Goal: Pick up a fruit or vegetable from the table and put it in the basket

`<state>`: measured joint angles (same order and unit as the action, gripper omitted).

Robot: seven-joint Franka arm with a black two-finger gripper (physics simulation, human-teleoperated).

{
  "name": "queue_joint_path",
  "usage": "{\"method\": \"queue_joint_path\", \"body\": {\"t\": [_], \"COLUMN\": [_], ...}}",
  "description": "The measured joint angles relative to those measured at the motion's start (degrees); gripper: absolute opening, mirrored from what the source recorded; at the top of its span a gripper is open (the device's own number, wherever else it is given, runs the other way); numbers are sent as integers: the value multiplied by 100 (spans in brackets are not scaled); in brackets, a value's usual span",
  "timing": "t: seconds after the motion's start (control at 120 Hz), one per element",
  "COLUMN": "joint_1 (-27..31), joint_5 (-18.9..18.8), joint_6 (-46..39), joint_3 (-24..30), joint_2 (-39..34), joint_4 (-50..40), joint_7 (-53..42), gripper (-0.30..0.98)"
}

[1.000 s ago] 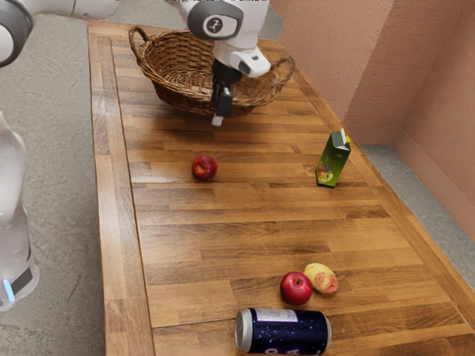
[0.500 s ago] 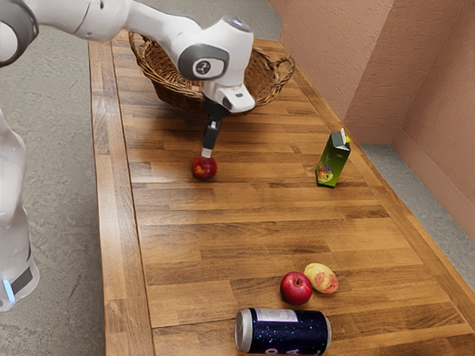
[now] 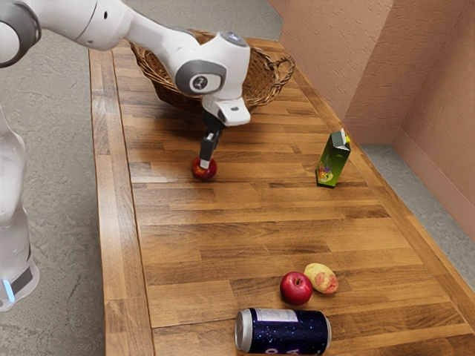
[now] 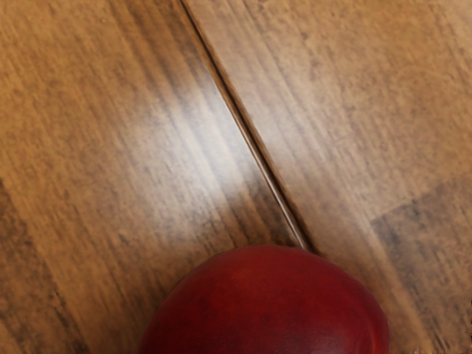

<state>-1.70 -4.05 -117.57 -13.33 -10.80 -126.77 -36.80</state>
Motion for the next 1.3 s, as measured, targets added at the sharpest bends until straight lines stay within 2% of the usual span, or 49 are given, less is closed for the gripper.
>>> {"method": "queue_joint_path", "body": {"t": [0.667, 0.833, 0.95, 1.008, 1.092, 1.2, 1.3], "joint_1": [-13, -13, -14, -4, -18, -15, -3], "joint_5": [0, -16, -53, -75, -105, -109, -117], "joint_6": [-333, -397, -475, -425, -40, 421, 687], "joint_3": [5, 5, 7, 54, 169, 190, -290], "joint_2": [59, 131, 101, -42, -120, -138, -33], "joint_4": [-420, -431, -428, -45, 1091, 1680, 2057], "joint_7": [-308, -306, -264, -245, -225, -216, -255], "gripper": [69, 41, 34, 28, 36, 35, 32]}}
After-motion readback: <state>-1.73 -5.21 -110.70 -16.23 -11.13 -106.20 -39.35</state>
